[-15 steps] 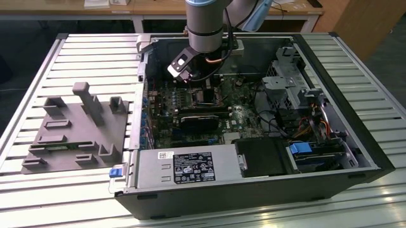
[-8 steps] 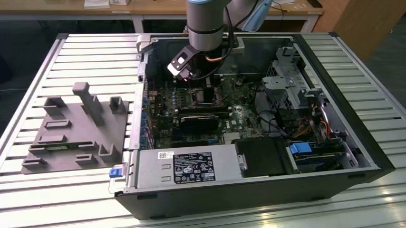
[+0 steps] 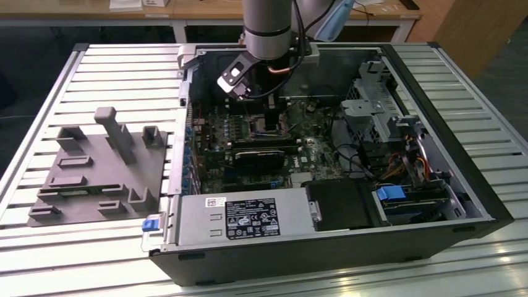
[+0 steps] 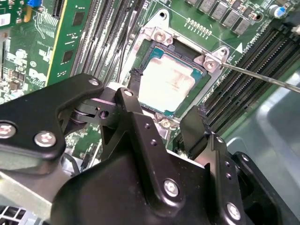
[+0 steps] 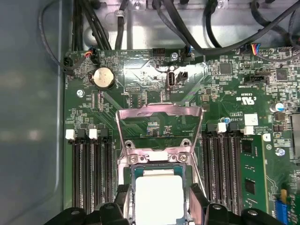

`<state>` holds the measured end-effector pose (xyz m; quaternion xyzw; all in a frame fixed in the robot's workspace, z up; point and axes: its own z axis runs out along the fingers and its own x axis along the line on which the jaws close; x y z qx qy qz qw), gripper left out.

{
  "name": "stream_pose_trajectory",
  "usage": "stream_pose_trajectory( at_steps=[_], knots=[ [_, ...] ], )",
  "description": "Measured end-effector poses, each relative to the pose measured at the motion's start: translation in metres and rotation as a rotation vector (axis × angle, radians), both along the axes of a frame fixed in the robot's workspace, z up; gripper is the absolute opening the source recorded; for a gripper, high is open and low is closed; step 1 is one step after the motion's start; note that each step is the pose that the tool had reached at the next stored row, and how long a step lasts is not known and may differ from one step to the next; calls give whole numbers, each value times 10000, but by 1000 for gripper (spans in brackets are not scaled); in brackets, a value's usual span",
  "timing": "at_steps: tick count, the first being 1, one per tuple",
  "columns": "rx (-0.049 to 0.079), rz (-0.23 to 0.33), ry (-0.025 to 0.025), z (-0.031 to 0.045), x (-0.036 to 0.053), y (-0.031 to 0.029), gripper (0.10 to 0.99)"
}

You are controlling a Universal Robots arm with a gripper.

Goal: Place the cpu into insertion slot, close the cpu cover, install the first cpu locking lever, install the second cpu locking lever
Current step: 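Place the cpu into insertion slot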

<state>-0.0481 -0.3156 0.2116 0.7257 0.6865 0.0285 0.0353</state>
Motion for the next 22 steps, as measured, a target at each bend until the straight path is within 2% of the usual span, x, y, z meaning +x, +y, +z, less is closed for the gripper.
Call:
stream_pose_trajectory(
  at_steps=[2,9,10,11,13,14,16,17,19,20,22],
  knots=[
    [-1,0,0,24,0,0,616],
    [0,0,-1,25,0,0,600],
    [0,0,0,25,0,0,541],
    [0,0,0,25,0,0,541],
    [0,0,-1,25,0,0,420],
    [0,0,-1,25,0,0,420],
    [0,0,-1,25,0,0,302],
    [1,0,-2,25,0,0,302],
    [1,0,-2,25,0,0,184],
    [0,0,-2,25,0,0,184],
    [0,0,-2,25,0,0,102]
  ],
)
